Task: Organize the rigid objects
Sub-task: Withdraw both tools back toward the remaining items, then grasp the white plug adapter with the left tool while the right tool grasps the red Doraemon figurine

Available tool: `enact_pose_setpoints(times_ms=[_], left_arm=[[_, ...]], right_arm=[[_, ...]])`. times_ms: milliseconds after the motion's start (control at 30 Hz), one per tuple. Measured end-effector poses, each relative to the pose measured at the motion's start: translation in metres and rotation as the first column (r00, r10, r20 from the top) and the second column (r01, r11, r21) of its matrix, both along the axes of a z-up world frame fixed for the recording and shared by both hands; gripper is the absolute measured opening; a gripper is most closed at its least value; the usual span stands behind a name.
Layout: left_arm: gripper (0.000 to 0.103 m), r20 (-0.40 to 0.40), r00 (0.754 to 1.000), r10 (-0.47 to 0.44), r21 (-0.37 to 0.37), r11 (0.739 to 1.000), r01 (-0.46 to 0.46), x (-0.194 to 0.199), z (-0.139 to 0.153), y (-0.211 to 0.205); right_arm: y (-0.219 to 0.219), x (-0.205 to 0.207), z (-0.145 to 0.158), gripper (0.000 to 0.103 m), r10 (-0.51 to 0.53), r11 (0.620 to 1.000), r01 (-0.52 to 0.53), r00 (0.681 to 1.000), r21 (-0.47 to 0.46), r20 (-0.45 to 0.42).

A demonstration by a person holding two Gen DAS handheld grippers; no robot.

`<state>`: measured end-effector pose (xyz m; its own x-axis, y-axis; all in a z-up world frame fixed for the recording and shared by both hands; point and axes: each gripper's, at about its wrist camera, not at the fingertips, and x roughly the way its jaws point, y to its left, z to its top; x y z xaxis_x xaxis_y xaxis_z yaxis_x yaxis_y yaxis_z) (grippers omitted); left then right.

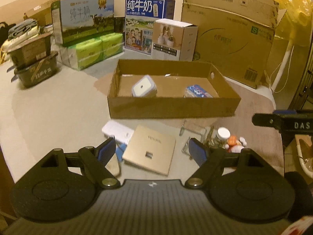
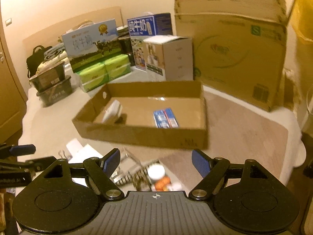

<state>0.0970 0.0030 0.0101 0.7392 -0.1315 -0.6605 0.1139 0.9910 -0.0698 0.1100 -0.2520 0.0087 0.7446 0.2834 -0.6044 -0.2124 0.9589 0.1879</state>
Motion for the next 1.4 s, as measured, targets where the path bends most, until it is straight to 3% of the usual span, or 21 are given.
enact_pose_setpoints(times_ms=[267,467,800,1100,1400], left_arm=[[0.079,-0.024,1.000,0.016,-0.018,1.000,-0.016,-0.026,-0.017,0.000],[0.079,-0.039,0.999,0.006,-0.020,1.000,-0.007,-0.033,-0.025,-0.003],[0.079,-0.046,0.999,0.025,0.003,1.000,-0.025,-0.024,-0.036,0.005],[0.079,-0.056,0.994,0.096,0.043,0.995,-0.094,-0.008,-0.049,0.025],[0.079,-0.054,0.992,0.112,0.040,0.993,-0.110,0.006,-0.059,0.029]], right_arm=[[-0.017,-0.042,-0.022,0.080,-0.045,0.999,0.045,0.999,0.016,-0.013],[-0.018,-0.050,-0.032,0.080,-0.058,0.998,0.059,0.998,0.034,-0.040],[-0.011,-0.042,-0.044,0.080,-0.047,0.998,0.050,0.997,0.035,-0.067],[-0.008,-0.028,-0.058,0.080,-0.056,0.997,0.060,0.995,0.039,-0.087],[0.003,-0.004,-0.077,0.079,-0.053,0.997,0.058,0.992,0.048,-0.116]])
